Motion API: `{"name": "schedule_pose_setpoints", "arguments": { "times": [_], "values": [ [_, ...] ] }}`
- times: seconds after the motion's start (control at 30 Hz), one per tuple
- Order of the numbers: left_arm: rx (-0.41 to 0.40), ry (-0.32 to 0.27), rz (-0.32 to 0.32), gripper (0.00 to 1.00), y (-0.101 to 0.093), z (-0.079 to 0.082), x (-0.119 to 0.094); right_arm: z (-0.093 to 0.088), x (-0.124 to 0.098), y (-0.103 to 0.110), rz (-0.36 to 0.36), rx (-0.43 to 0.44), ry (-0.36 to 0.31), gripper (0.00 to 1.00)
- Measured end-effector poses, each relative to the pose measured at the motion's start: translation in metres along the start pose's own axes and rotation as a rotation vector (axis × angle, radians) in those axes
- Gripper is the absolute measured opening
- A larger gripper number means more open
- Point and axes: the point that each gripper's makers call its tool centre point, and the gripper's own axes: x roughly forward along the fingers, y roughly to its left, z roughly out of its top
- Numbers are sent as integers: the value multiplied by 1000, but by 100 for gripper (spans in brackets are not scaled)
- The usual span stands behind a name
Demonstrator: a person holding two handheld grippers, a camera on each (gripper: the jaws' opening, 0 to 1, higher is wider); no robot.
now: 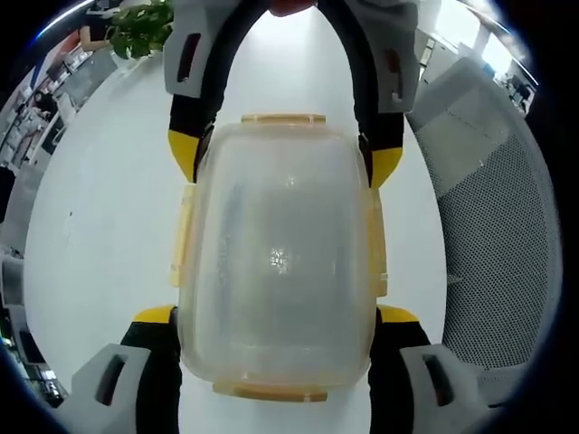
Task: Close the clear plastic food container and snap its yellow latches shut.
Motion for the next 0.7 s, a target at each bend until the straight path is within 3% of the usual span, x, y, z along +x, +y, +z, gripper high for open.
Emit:
{"name": "schedule_pose_setpoints", "arguments": {
  "times": [0.7],
  "values": [
    [6, -1, -2, 87, 21, 2, 2, -1, 0, -20, -6, 11, -2, 81]
  ]
}}
